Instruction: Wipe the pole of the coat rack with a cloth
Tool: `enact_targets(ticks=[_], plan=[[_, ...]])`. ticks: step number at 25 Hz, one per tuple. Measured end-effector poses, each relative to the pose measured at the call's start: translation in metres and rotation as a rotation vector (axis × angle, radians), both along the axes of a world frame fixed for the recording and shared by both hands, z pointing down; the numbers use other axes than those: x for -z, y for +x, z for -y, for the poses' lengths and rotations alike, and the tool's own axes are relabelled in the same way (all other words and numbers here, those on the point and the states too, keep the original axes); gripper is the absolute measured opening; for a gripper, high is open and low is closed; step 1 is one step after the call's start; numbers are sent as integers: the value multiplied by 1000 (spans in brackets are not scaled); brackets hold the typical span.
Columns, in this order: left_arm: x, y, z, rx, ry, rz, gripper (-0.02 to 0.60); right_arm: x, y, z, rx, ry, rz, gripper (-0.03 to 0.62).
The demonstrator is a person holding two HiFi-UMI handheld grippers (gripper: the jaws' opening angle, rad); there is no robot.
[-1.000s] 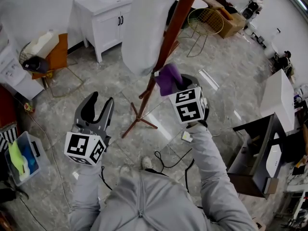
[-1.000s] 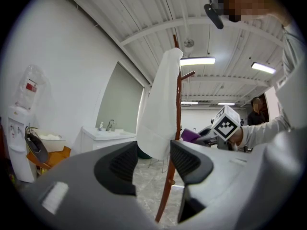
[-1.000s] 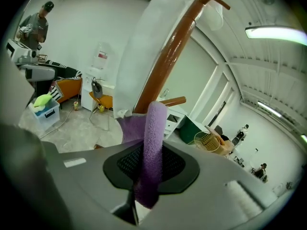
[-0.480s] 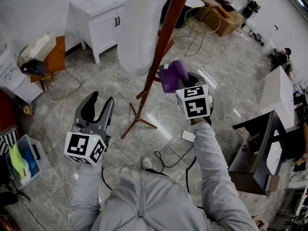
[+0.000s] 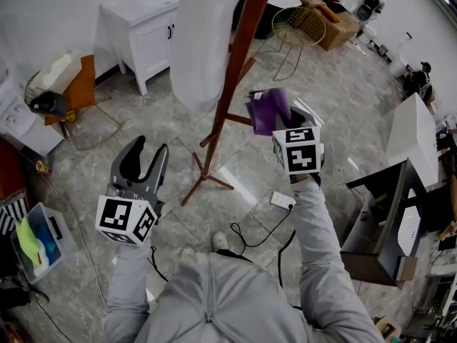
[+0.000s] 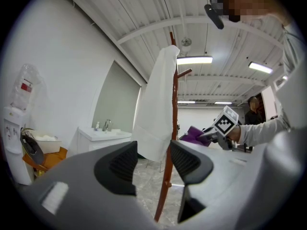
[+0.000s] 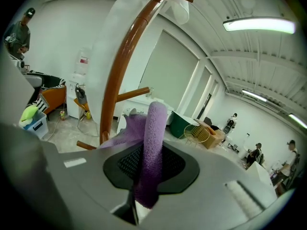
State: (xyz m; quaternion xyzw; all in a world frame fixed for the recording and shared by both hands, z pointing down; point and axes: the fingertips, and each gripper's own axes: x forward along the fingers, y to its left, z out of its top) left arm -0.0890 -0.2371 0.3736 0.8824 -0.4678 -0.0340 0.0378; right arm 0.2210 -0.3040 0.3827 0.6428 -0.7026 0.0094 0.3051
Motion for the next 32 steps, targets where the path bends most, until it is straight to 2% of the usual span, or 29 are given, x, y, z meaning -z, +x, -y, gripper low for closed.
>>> enact_targets(ticks=[11,18,21,25,28,32], plan=[[-3,13,1,-35,-5,8,230,-22,55,-37,-125,-26,8,54],[-3,16,-3,-43,-7,17,230,-81,47,-71,-137,-111,57,54],[-4,11,-5,-35,-11,22,230,-101,26,-79,-93,-133,59,54],[-6,1,-8,-14,-17,26,230,-108,-23,-84,37,-103,40,54],[-7,-8,-11,8,-23,29,230,-100,-65,-82,146,-43,2,54],[-8,-19,-14,37,-25,29,230,-73,-115,-67,267,89,-55,54]])
